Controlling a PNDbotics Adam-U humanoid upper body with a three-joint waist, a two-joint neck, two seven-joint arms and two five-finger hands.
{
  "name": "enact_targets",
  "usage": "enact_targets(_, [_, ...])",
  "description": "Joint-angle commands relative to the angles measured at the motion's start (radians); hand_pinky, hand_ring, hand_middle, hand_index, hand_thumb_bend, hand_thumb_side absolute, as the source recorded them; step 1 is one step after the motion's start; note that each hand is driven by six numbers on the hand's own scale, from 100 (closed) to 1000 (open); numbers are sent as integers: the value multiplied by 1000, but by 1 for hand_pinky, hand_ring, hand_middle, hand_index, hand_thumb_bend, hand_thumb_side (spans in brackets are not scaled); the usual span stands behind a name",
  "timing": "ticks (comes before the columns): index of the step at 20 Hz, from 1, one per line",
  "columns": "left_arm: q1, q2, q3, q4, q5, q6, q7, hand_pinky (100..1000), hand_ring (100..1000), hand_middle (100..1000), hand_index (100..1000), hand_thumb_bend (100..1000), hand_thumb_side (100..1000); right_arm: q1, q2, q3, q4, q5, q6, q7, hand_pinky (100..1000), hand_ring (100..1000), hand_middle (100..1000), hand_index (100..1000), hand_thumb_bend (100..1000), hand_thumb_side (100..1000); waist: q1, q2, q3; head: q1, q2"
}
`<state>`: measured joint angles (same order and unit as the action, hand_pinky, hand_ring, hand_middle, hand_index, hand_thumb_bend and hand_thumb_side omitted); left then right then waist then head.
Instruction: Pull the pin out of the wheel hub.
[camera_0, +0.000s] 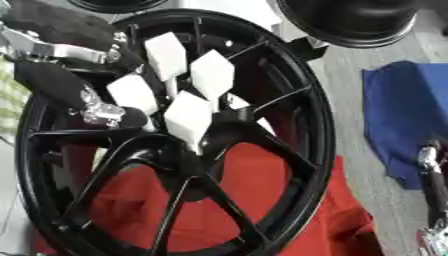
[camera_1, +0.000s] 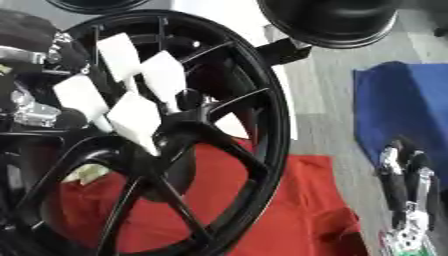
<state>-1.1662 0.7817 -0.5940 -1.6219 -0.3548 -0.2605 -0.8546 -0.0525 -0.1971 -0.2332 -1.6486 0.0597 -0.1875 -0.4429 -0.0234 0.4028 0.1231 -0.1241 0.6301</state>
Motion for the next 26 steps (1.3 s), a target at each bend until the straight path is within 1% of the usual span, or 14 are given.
enact_targets(1, [-16,15,14,1,-22,-63,-52,671,578,478,845,389,1000,-3,-10,-2,-12,-1,-1,-3,665,764,614,776,100,624,1,-16,-1,4,-13])
enact_targets(2, [-16,15,14,3,-26,-64,-52,668,576,476,845,389,1000,-3,-10,-2,-12,-1,-2,-3,665,764,614,775,100,625,1,-16,-2,5,-13])
enact_targets(4, [-16,14,15,8,-38,-65,-52,661,573,474,845,389,970,-3,-10,-2,-13,-1,-2,-4,664,763,614,775,100,625,1,-16,-2,6,-14])
enact_targets(9, [-14,10,14,19,-59,-70,-52,634,553,456,838,354,850,-4,-9,-1,-14,-2,-2,-4,664,763,614,774,100,629,1,-16,-3,6,-16])
enact_targets(13, [-14,9,14,19,-59,-73,-52,634,552,455,838,346,821,-4,-9,-1,-14,-4,-2,-4,664,763,613,773,100,633,1,-15,-3,6,-15])
enact_targets(16, [-14,10,16,17,-56,-72,-52,634,551,452,830,325,774,-4,-9,-1,-14,-4,-2,-5,664,763,613,773,100,635,1,-15,-3,7,-14])
enact_targets(19, [-14,7,20,13,-45,-65,-52,626,542,439,815,259,709,-4,-9,-1,-14,-5,-2,-6,664,763,613,773,100,637,1,-16,-3,6,-15])
enact_targets(20, [-15,7,22,11,-39,-61,-52,626,542,439,815,259,709,-4,-9,-1,-14,-6,-2,-7,664,763,613,773,100,637,1,-16,-3,6,-15])
enact_targets(21, [-15,6,24,7,-31,-57,-52,614,528,422,796,215,641,-4,-9,-1,-14,-6,-1,-7,664,763,613,773,100,640,1,-16,-3,6,-16])
enact_targets(23, [-17,4,31,-2,-10,-47,-52,600,514,405,764,180,575,-4,-9,-1,-13,-6,1,-9,665,763,613,773,100,641,1,-16,-2,5,-15])
enact_targets(25, [-19,3,38,-14,15,-33,-52,587,502,392,719,159,544,-4,-9,-1,-13,-7,2,-11,664,763,613,773,100,642,1,-16,-2,5,-15])
enact_targets(26, [-20,3,41,-19,28,-25,-52,585,501,391,711,157,540,-4,-9,-1,-13,-7,2,-11,664,763,613,773,100,643,1,-16,-2,5,-15])
